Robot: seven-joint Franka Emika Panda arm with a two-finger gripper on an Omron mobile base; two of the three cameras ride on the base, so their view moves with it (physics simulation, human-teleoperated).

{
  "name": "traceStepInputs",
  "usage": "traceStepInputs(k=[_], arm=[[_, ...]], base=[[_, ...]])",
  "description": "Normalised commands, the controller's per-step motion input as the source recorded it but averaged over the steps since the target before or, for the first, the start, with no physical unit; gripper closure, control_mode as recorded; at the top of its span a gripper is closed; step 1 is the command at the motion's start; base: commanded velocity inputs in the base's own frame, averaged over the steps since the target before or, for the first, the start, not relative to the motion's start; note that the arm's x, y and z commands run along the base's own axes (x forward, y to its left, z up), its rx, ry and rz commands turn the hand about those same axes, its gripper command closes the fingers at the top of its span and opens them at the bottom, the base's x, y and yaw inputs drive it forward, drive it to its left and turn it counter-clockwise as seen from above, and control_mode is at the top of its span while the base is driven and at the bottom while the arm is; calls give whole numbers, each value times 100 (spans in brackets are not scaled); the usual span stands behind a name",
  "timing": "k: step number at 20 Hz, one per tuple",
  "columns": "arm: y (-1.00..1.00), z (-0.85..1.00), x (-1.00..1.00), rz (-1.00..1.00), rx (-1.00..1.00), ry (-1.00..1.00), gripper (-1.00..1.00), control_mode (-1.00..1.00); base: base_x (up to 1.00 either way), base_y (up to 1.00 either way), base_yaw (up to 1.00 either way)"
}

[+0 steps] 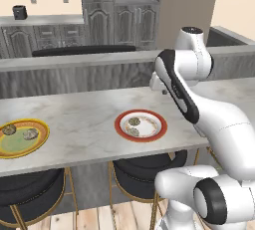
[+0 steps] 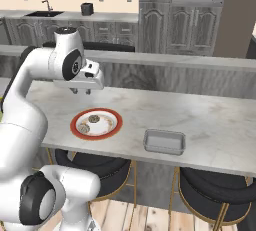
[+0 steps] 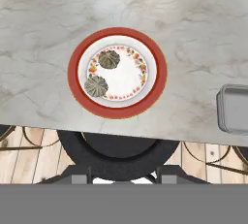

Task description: Place two dumplings into each of the tupperware containers and then place the containers in the fridge.

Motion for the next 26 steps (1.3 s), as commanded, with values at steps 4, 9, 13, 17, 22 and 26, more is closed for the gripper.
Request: traceStepInputs(k=[4, 9, 13, 17, 22, 26], arm=[[12, -47, 0, 0, 0, 0, -100, -100], [22, -99, 22, 0, 3, 3, -100, -100], [34, -90, 81, 0, 10, 0, -100, -100], [31, -69, 92, 0, 3, 1, -100, -100], [19, -57, 77, 0, 0, 4, -100, -100], [0, -49, 67, 0, 0, 4, -100, -100]], base=[[0, 0, 0], [0, 0, 0], [0, 0, 0], [0, 0, 0], [0, 0, 0], [0, 0, 0]])
